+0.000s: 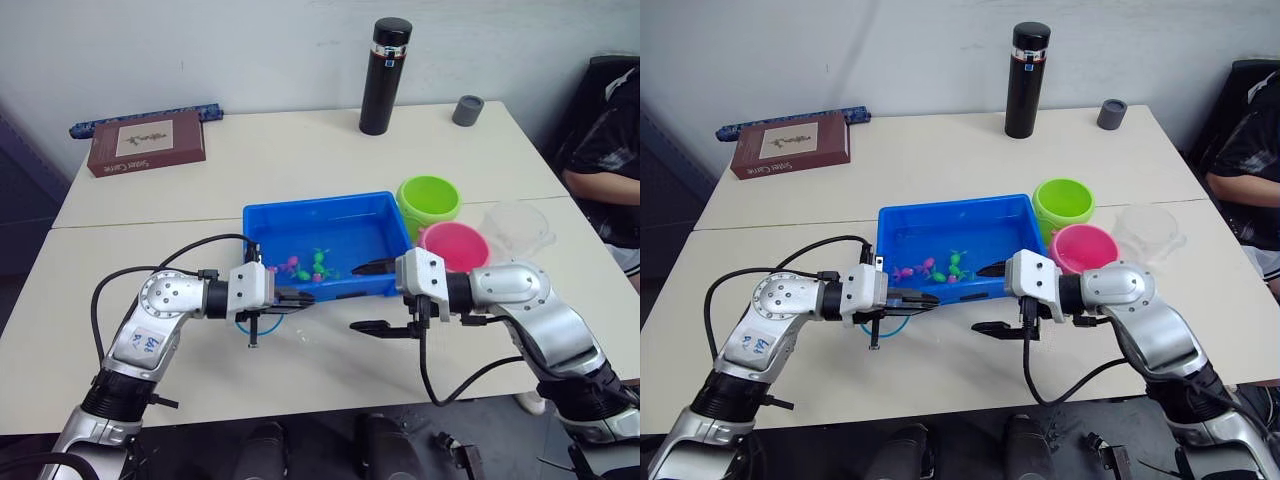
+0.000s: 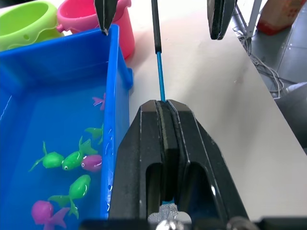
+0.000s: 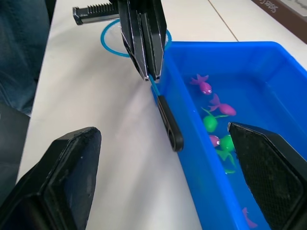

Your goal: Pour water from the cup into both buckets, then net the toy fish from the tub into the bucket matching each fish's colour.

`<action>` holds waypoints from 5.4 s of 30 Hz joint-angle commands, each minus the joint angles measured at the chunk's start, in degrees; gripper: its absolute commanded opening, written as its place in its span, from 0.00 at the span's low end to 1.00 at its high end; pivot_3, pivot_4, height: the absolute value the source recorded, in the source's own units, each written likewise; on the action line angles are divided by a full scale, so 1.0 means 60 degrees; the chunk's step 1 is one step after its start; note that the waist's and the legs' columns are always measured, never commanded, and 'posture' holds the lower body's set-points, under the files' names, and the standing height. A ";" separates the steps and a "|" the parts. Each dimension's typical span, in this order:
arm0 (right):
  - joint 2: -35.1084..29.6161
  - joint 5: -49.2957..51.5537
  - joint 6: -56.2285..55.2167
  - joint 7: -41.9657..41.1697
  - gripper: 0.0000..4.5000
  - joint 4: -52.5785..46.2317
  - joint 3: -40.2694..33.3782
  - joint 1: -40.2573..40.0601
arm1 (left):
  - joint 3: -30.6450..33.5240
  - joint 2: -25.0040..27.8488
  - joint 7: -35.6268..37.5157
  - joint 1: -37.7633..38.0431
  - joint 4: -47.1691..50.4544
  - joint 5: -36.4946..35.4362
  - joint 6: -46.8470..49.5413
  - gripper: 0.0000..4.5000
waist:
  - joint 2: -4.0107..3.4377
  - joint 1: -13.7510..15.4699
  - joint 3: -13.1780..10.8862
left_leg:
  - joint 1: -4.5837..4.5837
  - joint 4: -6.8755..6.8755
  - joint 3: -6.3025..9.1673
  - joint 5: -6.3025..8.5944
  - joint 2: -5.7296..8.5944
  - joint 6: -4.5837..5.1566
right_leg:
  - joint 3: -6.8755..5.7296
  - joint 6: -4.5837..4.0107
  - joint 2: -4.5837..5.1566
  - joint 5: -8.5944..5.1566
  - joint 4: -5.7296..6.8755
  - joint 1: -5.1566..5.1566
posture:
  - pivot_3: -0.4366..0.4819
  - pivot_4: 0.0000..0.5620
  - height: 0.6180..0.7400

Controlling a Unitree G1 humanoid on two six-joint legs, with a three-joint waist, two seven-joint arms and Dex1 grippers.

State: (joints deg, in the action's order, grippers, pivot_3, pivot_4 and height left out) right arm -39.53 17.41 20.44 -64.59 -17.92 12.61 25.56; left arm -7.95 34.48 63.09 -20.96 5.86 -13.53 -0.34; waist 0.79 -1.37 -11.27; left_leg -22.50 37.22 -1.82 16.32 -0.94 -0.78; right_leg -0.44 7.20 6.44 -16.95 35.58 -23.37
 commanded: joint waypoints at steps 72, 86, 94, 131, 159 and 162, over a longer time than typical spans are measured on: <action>0.0447 0.0526 0.0685 0.0254 0.44 -0.0437 -0.0099 0.0329 | -0.0140 -0.0366 -0.0470 -0.0022 0.0027 0.0060 -0.0608 0.00 | 0.0000 -0.0005 0.0000 | 0.0000 0.0016 0.0000 0.0000 0.0000 0.0001 | 0.0000 0.0001 -0.0001 0.0001 0.0018 0.0000 | 0.48 0.27 1.00; 0.0458 0.0540 0.0689 0.0221 0.01 -0.0408 -0.0099 0.0412 | -0.0161 -0.0376 -0.0483 0.0055 0.0118 0.0044 -0.0586 0.00 | 0.0000 -0.0003 0.0000 | -0.0001 0.0020 -0.0001 -0.0001 0.0001 0.0001 | 0.0001 0.0002 -0.0001 0.0001 0.0020 0.0000 | 0.48 0.27 1.00; 0.0464 0.0528 0.0687 0.0216 0.01 -0.0407 -0.0086 0.0420 | -0.0183 -0.0438 -0.0507 0.0053 0.0153 -0.0041 -0.0426 0.00 | 0.0000 -0.0002 0.0000 | 0.0000 0.0021 -0.0001 -0.0001 0.0000 0.0001 | 0.0001 0.0001 -0.0002 0.0001 0.0023 0.0000 | 0.48 0.27 1.00; 0.0461 0.0210 -0.0087 0.0623 0.00 0.0796 -0.0579 0.0321 | 0.2242 -0.1027 -0.3878 -0.1070 0.1403 -0.1058 0.2020 0.56 | 0.0002 0.0006 -0.0001 | 0.0005 0.0040 -0.0003 -0.0003 0.0000 0.0002 | 0.0009 0.0004 -0.0005 0.0002 0.0042 0.0003 | 0.48 0.27 1.00; -0.0292 -0.1953 -0.5656 -0.0424 0.00 0.6689 -0.0927 0.2602 | 0.2033 -0.1572 -0.5359 0.2065 0.2805 -0.0865 0.3062 0.56 | 0.0008 -0.0026 -0.0003 | 0.0023 0.0030 -0.0036 -0.0003 0.0001 0.0003 | 0.0043 0.0009 -0.0004 0.0005 0.0035 0.0003 | 0.48 0.27 1.00; -0.0549 -0.2128 -0.6211 -0.0810 0.00 0.7280 -0.0913 0.2834 | 0.1966 -0.1669 -0.5422 0.2140 0.2840 -0.0846 0.3034 0.56 | 0.0008 -0.0051 -0.0003 | 0.0025 0.0029 -0.0040 -0.0003 -0.0001 0.0002 | 0.0047 0.0009 -0.0006 0.0005 0.0036 0.0002 | 0.48 0.27 1.00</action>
State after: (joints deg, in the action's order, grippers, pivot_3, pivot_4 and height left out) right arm -40.50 5.36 -12.27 -66.85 23.09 7.60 39.73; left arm 3.73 25.00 30.83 -8.43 20.17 -18.07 18.79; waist 0.83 -1.67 -11.29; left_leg -22.34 37.39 -2.06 16.30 -0.94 -0.76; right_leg -0.15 7.26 6.41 -16.92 35.80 -23.36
